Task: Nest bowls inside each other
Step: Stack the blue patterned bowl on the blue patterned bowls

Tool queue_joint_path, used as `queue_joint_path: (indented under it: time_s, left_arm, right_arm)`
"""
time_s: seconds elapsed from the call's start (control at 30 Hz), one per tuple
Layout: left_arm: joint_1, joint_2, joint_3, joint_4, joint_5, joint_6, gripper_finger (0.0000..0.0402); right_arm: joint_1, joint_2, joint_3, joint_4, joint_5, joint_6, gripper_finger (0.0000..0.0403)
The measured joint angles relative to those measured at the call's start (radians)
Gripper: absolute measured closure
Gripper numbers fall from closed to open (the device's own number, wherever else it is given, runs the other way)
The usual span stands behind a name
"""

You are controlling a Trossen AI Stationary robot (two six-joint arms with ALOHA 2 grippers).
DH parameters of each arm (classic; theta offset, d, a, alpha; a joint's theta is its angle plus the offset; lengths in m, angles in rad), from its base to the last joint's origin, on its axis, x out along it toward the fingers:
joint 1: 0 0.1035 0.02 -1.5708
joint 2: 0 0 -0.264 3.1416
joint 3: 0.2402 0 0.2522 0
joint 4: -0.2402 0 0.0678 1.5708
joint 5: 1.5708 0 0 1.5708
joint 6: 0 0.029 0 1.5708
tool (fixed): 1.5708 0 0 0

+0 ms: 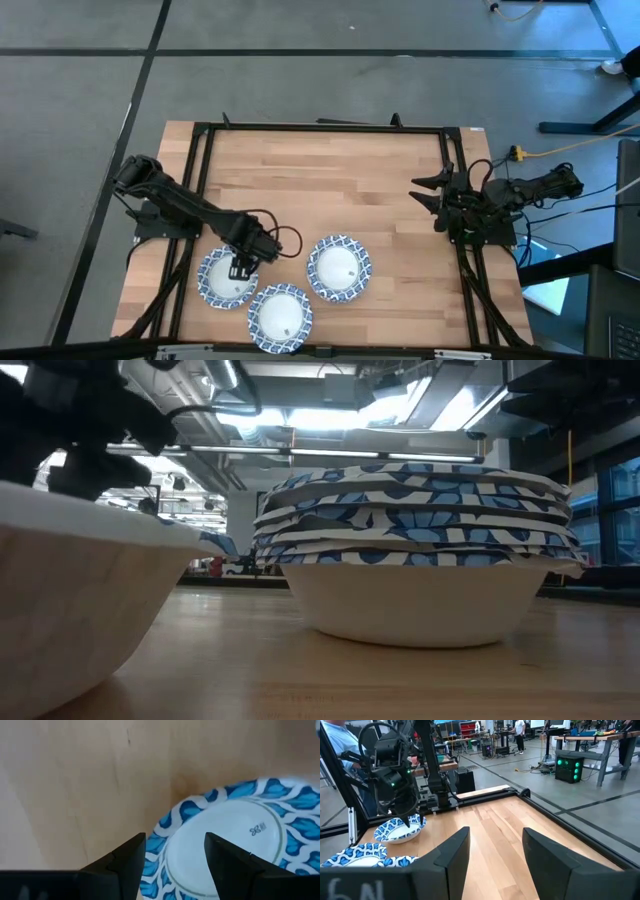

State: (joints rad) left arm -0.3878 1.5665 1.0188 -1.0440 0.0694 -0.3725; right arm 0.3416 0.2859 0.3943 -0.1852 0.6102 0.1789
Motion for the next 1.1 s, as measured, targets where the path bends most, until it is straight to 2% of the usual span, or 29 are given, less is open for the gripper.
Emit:
queue_joint_path:
  time_s: [0.43,0.6,0.77,1.03,1.1]
  left_arm:
    - [-0.002,-0.001,-0.125,0.061,0.006,0.009,0.0205]
    - [-0.001,-0.001,-0.138,0.079,0.017,0.008,0.0218]
    - [-0.001,-0.001,-0.138,0.087,0.021,-0.003,0.0260]
    - [0.041,-0.002,-0.138,0.095,0.086,-0.064,0.0376]
    - [0.069,-0.002,-0.138,0.077,0.088,-0.088,0.0393]
  right_arm:
    - [0.000,0.000,0.000,-0.001,0.000,0.000,0.0221]
    - [0.000,0.000,0.000,-0.001,0.000,0.000,0.0221]
    - [0.000,0.000,0.000,-0.001,0.000,-0.001,0.0221]
    - [0.000,0.000,0.000,-0.011,0.000,-0.004,0.0221]
    - [0.000,0.000,0.000,-0.014,0.000,-0.002,0.0221]
